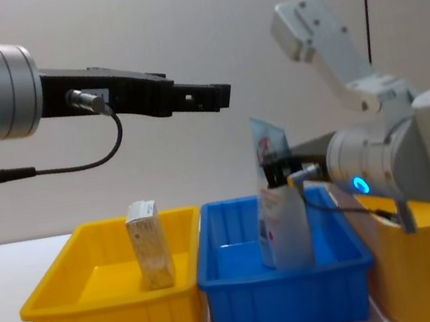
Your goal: Bimanual collaborative sorting of washing and personal care products
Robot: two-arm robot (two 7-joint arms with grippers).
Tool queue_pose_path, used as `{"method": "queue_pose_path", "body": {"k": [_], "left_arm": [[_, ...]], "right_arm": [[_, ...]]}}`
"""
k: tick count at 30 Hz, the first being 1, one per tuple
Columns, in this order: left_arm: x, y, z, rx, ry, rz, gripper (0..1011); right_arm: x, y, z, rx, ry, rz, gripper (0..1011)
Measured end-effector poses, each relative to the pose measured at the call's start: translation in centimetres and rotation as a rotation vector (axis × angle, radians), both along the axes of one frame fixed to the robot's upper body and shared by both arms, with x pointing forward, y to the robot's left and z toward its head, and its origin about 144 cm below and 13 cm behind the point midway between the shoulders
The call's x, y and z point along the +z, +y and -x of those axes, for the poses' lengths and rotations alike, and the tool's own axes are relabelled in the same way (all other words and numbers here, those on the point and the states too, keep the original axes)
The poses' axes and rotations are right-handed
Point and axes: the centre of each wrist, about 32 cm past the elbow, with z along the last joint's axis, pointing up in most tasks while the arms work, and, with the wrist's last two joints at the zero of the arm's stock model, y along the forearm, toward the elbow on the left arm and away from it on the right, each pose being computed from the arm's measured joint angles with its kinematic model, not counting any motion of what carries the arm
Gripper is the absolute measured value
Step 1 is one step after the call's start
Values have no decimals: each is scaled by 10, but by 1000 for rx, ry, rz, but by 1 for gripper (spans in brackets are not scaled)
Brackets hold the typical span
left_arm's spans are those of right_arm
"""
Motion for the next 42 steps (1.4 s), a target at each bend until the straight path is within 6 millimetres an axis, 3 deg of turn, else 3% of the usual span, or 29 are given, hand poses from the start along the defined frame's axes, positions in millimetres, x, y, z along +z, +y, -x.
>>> {"method": "queue_pose_path", "body": {"k": [13,23,42], "left_arm": [[0,0,0,0,0,0,1001],[0,0,0,0,0,0,1001],[0,0,0,0,0,0,1001]], "right_arm": [[39,-18,4,-3,-161,-72,89],[67,-52,6,-55,-262,-87,89],[73,-106,10,-130,-202,-16,90]]}}
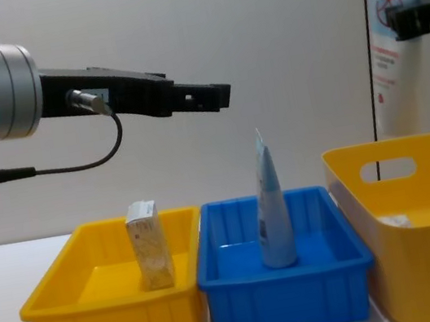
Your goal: Bimanual collaborative sorting of washing and personal care products
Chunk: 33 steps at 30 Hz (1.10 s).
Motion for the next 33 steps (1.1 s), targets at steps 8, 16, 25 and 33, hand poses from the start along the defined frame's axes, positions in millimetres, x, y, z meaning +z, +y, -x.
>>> {"method": "queue_pose_path", "body": {"k": [8,16,25,33], "left_arm": [[0,0,0,0,0,0,1002],[0,0,0,0,0,0,1001],[0,0,0,0,0,0,1001],[0,0,0,0,0,0,1001]], "right_arm": [[-1,-11,1,-16,25,13,356],[-2,-16,1,-24,39,20,648],[-3,-17,2,-19,44,20,930],[-4,-9,7,36,47,6,1003]]}}
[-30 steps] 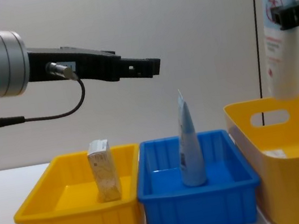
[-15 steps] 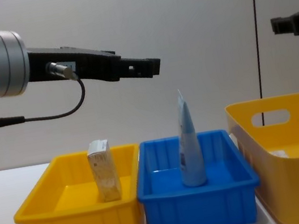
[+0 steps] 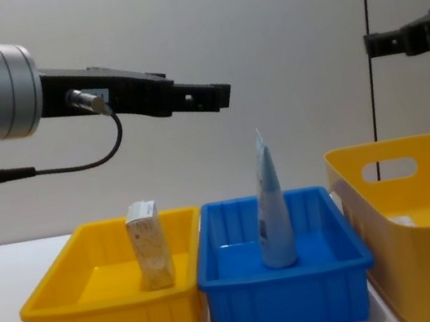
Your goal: Bimanual collaborative sorting of washing and personal care products
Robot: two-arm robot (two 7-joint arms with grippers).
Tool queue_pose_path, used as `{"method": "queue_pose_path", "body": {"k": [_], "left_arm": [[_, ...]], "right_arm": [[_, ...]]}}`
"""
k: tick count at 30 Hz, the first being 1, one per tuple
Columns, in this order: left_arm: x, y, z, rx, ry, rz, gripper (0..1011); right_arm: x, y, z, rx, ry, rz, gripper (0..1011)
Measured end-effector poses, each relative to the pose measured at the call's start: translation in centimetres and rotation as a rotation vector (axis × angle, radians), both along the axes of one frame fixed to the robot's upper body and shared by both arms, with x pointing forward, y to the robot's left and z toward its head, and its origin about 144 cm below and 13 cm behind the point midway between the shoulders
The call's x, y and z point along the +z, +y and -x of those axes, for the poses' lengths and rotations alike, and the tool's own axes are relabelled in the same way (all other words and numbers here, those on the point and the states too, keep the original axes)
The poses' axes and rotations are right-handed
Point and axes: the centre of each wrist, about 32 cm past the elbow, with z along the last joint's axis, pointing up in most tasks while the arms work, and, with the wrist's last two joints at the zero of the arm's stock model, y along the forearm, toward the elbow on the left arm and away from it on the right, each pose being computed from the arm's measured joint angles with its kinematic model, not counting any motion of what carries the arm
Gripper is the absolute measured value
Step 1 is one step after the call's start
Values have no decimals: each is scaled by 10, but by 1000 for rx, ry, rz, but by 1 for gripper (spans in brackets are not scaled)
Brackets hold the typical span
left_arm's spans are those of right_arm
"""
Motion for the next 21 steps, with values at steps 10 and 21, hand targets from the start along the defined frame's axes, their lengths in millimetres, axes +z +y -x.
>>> {"method": "queue_pose_path", "body": {"k": [10,21], "left_arm": [[0,0,0,0,0,0,1001],[0,0,0,0,0,0,1001]], "right_arm": [[-1,14,10,122,4,-27,1003],[-1,29,22,230,8,-53,1004]]}}
